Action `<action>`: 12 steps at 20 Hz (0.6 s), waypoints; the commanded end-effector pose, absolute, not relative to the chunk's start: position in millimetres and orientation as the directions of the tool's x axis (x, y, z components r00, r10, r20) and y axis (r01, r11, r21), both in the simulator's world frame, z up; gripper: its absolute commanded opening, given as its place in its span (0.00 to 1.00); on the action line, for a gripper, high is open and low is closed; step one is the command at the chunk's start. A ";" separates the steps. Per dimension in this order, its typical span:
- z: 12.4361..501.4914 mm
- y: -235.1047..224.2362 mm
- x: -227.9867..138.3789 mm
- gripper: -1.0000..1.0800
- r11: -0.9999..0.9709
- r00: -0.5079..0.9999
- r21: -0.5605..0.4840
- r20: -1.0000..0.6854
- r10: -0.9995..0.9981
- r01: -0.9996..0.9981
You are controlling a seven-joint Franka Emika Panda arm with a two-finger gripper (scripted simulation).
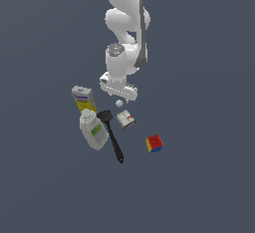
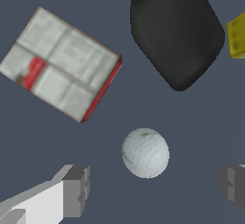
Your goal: Pick up a designated object from a clutter of objects.
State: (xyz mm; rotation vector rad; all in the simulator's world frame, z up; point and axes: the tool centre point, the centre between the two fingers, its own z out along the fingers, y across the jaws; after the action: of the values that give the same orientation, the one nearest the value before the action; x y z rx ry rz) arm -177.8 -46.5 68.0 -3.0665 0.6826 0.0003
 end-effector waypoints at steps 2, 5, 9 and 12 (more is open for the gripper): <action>60.4 -46.5 -178.4 0.96 -0.905 0.905 0.000 0.000 -0.425 -0.425; 50.1 -46.5 -178.9 0.96 -0.905 0.905 0.000 0.000 -0.425 -0.425; 35.0 -46.3 -179.4 0.96 -0.905 0.905 0.000 0.000 -0.425 -0.425; 27.2 -46.3 -179.5 0.96 -0.905 0.905 0.000 0.000 -0.426 -0.426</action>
State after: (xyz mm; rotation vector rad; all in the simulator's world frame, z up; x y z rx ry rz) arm -179.6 -46.3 31.3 -3.0663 0.6847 0.0014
